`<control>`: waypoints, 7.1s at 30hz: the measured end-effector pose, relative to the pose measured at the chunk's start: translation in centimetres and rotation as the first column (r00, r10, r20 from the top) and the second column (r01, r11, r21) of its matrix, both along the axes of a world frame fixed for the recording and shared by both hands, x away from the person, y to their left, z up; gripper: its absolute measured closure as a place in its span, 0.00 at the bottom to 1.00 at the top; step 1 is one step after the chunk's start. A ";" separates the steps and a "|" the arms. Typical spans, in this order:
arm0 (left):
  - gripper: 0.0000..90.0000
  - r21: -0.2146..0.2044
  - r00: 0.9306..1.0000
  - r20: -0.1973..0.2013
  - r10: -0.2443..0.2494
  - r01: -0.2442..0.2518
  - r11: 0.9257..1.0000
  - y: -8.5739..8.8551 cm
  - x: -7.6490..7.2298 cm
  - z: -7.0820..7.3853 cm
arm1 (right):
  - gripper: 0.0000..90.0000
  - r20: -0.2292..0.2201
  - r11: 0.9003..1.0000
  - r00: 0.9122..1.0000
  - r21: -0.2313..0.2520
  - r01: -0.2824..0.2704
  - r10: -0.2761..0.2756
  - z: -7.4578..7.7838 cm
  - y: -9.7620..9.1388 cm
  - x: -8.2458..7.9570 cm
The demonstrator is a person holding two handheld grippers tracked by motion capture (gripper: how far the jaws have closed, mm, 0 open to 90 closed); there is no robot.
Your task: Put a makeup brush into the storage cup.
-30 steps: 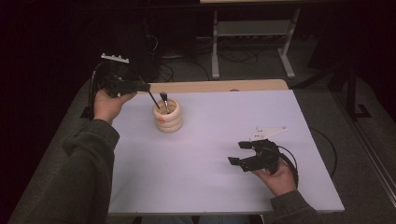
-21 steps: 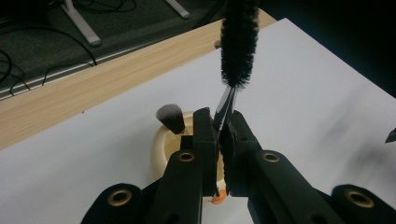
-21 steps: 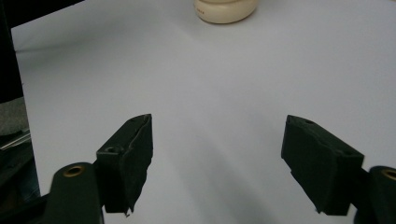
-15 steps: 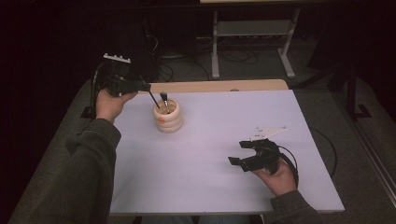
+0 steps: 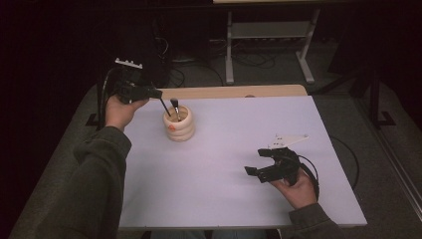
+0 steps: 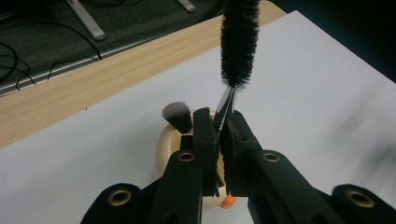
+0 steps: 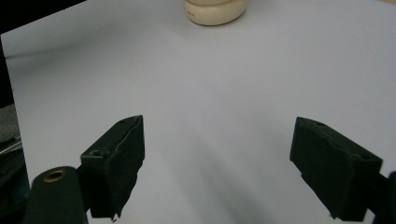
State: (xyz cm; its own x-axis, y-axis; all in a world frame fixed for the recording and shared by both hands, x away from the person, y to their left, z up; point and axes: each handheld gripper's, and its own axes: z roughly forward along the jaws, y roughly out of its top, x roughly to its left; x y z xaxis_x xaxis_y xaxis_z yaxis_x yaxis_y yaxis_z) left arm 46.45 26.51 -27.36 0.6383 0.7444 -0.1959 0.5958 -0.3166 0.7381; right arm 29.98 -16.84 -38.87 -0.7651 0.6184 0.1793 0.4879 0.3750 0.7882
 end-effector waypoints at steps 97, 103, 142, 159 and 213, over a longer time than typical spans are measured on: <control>0.78 0.084 0.997 -0.068 0.026 -0.020 0.996 -1.5 -0.2 -5.7 | 0.17 0.021 0.999 0.999 -0.018 0.029 -0.028 0.1 -0.5 0.0; 0.70 0.088 0.997 -0.072 0.025 -0.019 0.996 -0.8 -0.7 -6.0 | 0.17 0.019 0.999 0.999 -0.019 0.031 -0.031 0.1 -0.4 -0.1; 0.46 -0.004 0.999 -0.040 0.021 -0.021 1.000 1.5 -5.2 -7.3 | 0.17 0.024 0.995 0.995 -0.034 0.098 -0.097 0.0 -1.9 0.4; 0.44 -0.021 0.999 -0.032 -0.006 0.005 1.000 1.1 -7.5 -8.5 | 0.17 0.030 0.993 0.993 -0.034 0.116 -0.115 0.0 -2.4 0.5; 0.37 -0.040 0.998 0.043 -0.049 0.051 0.998 -0.2 -13.3 -9.8 | 0.17 0.038 0.990 0.991 -0.055 0.127 -0.125 -0.2 -2.5 0.4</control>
State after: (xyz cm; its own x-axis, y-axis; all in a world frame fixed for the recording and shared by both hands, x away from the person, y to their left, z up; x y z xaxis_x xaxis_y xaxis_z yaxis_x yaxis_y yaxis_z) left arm 33.16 26.34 -37.20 0.6827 0.7033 -0.1980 0.5481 -0.3138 0.7753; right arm 30.42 -19.35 -39.05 -0.6858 0.7186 0.1156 0.5067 0.3574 0.7845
